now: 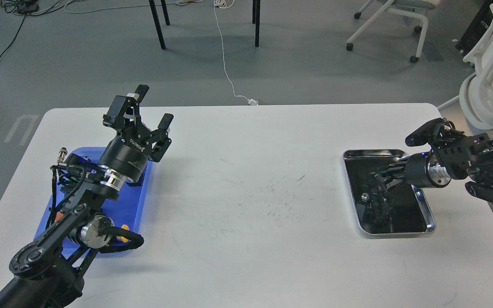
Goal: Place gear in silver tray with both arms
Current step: 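Carry the gear into the silver tray and open the right gripper, then lift the right gripper away from the silver tray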
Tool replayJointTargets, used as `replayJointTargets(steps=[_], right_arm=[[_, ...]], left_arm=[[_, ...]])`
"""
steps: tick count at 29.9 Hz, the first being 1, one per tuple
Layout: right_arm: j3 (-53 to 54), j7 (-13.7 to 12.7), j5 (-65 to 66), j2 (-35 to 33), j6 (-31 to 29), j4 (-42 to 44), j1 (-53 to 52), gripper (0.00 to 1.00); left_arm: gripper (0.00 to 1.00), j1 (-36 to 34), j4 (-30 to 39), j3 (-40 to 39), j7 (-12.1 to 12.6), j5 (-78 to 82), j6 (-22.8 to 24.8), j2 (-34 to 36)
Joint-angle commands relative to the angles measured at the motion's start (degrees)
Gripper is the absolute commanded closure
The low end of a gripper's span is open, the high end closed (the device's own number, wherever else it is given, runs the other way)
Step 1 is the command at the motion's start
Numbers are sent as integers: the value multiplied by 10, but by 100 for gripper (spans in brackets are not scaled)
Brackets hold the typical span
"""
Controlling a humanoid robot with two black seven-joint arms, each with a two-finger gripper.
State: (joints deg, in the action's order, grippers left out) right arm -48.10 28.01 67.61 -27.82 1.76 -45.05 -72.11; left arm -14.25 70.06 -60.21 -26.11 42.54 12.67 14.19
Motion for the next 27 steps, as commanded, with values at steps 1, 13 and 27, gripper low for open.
replayJointTargets(steps=[1, 13, 27], right_arm=[[0, 0, 2, 3, 0, 1, 2, 77], [0, 0, 2, -5, 1, 0, 3, 48], [204, 0, -49, -155, -4, -134, -14, 3]], left_arm=[[2, 0, 1, 0, 0, 0, -1, 1], [2, 0, 1, 0, 0, 0, 0, 1], [2, -1, 3, -1, 0, 0, 1, 5]])
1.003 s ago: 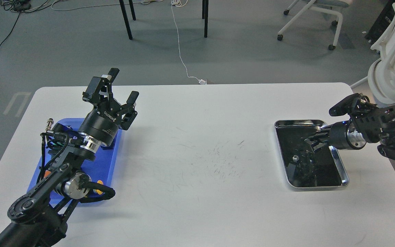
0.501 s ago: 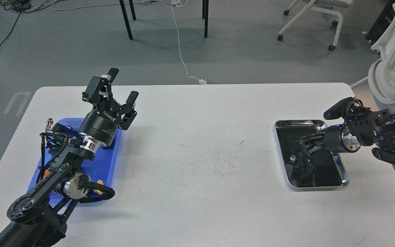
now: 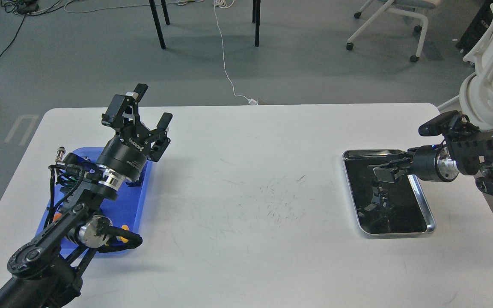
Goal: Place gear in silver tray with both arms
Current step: 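Lift the right gripper away from the silver tray, then grasp a second black gear in the blue tray with the left gripper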
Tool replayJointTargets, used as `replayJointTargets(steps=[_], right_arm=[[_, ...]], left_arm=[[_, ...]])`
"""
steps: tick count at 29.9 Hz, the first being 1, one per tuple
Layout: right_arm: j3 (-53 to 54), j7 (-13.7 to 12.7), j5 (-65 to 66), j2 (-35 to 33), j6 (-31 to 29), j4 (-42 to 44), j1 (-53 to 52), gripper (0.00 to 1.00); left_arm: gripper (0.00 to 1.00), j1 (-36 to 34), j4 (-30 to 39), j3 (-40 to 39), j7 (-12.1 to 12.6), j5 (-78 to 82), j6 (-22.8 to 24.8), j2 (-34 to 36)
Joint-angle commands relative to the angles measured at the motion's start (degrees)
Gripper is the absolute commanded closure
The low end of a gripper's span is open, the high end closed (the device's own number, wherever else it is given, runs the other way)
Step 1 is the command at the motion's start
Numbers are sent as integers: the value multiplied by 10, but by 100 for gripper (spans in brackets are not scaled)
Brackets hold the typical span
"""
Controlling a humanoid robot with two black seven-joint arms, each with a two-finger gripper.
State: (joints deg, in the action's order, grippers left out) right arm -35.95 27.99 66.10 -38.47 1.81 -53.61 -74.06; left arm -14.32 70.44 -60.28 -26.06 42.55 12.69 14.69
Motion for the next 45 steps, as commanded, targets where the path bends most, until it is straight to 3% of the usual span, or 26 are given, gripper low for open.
replayJointTargets(steps=[1, 8, 12, 16, 19, 25, 31, 37, 40, 43, 45], right_arm=[[111, 0, -63, -63, -5, -65, 14, 3], [306, 0, -414, -75, -4, -131, 137, 3], [420, 0, -589, -27, -3, -138, 221, 3], [514, 0, -672, 25, -5, -135, 294, 3], [541, 0, -683, 56, -5, -128, 331, 3], [535, 0, -680, 61, -7, -130, 343, 3], [534, 0, -677, 62, -8, -129, 342, 3], [533, 0, -674, 61, -8, -130, 342, 3], [533, 0, -674, 60, -8, -132, 340, 3], [533, 0, -674, 60, -8, -132, 339, 3], [532, 0, -674, 60, -8, -132, 338, 3]], left_arm=[[2, 0, 0, 1, 0, 0, 1, 0], [2, 0, 0, 2, -1, 0, 1, -4], [2, 0, 0, 3, -6, 1, -2, 2], [2, -1, 16, 10, -6, 19, 0, 46], [2, -2, 41, 30, -7, 110, 3, 103], [2, -19, 101, 114, -19, 436, 23, 319], [2, -59, 104, 208, -19, 700, 21, 464], [7, -81, 95, 271, -19, 791, 18, 482], [17, -84, 68, 289, -19, 825, 20, 473], [40, -87, 44, 297, -19, 825, 20, 455], [44, -91, 37, 299, -19, 825, 20, 449]])
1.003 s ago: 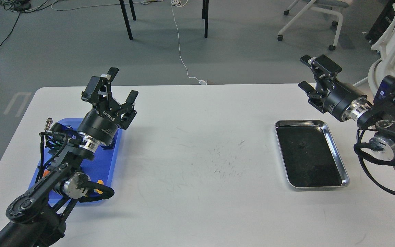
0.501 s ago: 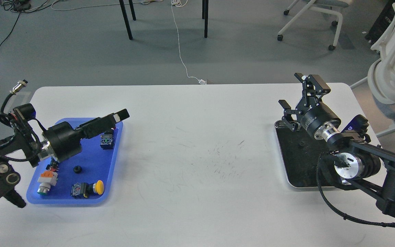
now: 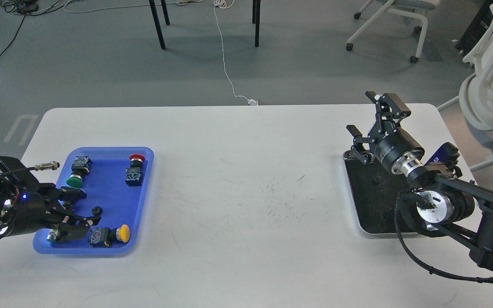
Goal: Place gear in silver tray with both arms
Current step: 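Grasp a second black gear in the blue tray with the left gripper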
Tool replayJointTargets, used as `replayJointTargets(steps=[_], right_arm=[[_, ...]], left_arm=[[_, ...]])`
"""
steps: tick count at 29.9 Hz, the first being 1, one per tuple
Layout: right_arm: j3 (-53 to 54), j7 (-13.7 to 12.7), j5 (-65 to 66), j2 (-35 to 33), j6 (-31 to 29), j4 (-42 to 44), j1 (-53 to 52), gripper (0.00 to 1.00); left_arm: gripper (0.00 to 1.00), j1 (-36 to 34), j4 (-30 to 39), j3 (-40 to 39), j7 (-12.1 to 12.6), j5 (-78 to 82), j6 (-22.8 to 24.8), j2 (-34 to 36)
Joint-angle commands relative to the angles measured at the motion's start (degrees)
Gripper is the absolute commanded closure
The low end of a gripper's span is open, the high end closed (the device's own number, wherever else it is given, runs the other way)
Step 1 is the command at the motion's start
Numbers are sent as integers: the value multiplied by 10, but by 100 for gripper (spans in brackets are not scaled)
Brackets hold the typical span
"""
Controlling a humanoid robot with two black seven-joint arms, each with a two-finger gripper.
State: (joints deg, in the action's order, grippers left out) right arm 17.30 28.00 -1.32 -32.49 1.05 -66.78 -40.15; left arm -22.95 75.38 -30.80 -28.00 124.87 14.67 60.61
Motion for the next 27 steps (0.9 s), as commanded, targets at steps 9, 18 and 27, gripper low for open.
replayJointTargets(steps=[9, 18, 27], right_arm=[[-2, 0, 0, 1, 0, 0, -4, 3], [-2, 0, 0, -4, 0, -2, -5, 3], [-2, 0, 0, -5, 0, -2, -6, 3]], left_arm=[[60, -25, -36, 14, 0, 1, 1, -36], [59, -54, -95, 57, 0, 1, -3, -57], [59, -57, -101, 57, 0, 1, -3, -65]])
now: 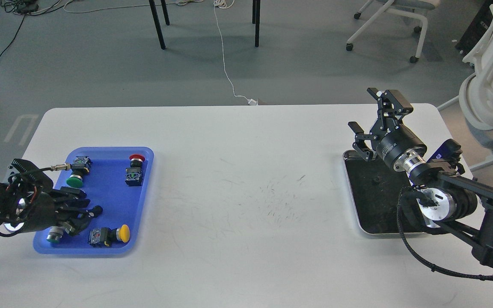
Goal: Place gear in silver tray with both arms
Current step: 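Grasp a second black gear in the blue tray with the left gripper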
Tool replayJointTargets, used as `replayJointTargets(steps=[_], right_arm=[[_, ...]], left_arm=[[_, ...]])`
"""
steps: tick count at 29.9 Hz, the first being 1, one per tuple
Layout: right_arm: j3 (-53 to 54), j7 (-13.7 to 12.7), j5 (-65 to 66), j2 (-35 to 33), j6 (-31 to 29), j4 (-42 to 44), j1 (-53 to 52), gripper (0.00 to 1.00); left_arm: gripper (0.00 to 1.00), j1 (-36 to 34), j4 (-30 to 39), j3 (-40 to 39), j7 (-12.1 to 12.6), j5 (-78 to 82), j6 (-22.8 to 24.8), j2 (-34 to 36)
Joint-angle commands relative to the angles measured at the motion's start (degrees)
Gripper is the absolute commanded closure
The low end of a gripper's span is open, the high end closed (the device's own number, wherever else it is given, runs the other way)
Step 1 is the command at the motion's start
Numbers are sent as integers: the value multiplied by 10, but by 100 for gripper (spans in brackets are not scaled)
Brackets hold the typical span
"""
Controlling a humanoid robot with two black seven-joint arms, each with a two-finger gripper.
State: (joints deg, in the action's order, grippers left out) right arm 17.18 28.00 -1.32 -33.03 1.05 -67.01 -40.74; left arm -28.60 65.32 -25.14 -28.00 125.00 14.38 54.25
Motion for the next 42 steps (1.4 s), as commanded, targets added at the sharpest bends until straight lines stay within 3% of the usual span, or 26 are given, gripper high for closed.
replayJointTargets(steps=[1, 34, 37, 42], right_arm=[[0, 0, 0, 1, 0, -1, 0, 3], [0, 0, 0, -3, 0, -1, 0, 3], [0, 0, 0, -3, 0, -1, 0, 3], [0, 0, 0, -2, 0, -1, 0, 3]], left_arm=[[59, -1, 0, 0, 0, 0, 0, -2], [59, -1, 1, 4, 0, 0, 1, -17], [63, -1, 1, 4, 0, 0, 1, -19], [85, -2, 0, 4, 0, 0, 1, -24]])
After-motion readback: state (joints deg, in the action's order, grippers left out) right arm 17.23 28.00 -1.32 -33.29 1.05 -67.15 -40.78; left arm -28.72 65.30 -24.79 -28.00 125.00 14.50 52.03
